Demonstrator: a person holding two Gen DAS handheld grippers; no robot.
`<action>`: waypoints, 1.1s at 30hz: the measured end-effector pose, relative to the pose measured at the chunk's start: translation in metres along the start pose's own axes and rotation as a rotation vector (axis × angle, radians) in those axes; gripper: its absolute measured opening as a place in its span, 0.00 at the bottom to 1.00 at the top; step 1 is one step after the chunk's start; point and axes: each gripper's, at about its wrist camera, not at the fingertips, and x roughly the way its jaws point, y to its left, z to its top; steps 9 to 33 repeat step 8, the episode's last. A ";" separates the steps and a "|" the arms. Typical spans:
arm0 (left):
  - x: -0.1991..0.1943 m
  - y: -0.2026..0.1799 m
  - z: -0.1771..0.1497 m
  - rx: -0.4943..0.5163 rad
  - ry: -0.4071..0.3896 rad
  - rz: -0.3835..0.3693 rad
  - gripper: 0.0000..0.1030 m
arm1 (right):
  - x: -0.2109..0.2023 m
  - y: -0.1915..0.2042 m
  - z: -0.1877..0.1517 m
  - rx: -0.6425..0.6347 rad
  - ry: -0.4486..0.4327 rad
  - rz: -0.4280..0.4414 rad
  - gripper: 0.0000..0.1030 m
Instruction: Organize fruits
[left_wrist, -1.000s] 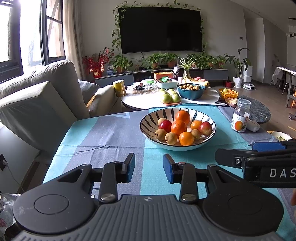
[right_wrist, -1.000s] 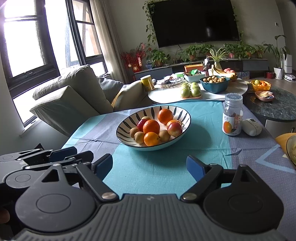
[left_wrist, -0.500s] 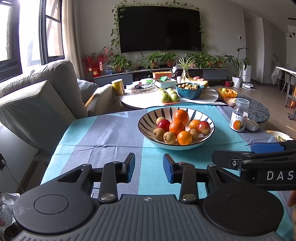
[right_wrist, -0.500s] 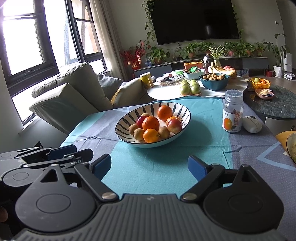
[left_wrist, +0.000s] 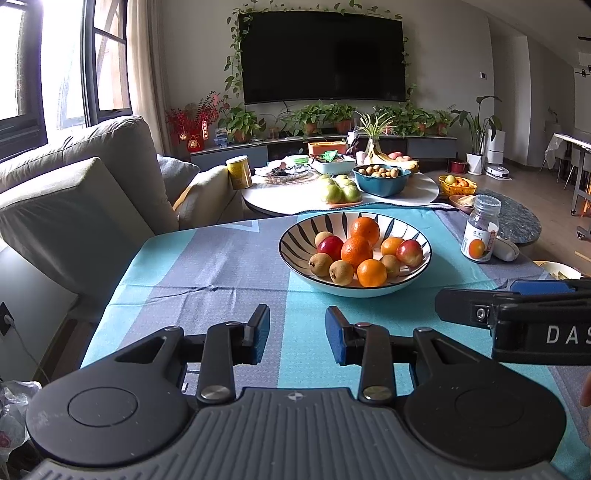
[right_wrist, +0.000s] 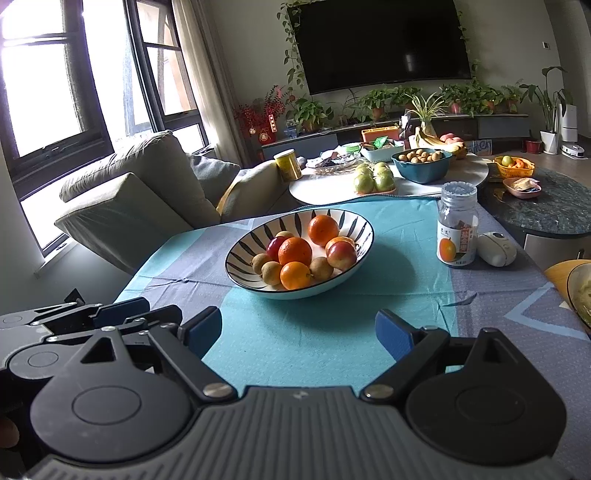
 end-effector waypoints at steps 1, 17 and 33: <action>0.000 0.000 0.000 -0.001 0.000 -0.001 0.30 | 0.000 0.000 0.000 0.001 -0.001 -0.001 0.77; 0.000 0.001 0.001 -0.002 0.002 -0.002 0.30 | 0.000 0.000 -0.001 0.002 -0.002 -0.001 0.77; 0.000 0.001 0.001 -0.002 0.002 -0.002 0.30 | 0.000 0.000 -0.001 0.002 -0.002 -0.001 0.77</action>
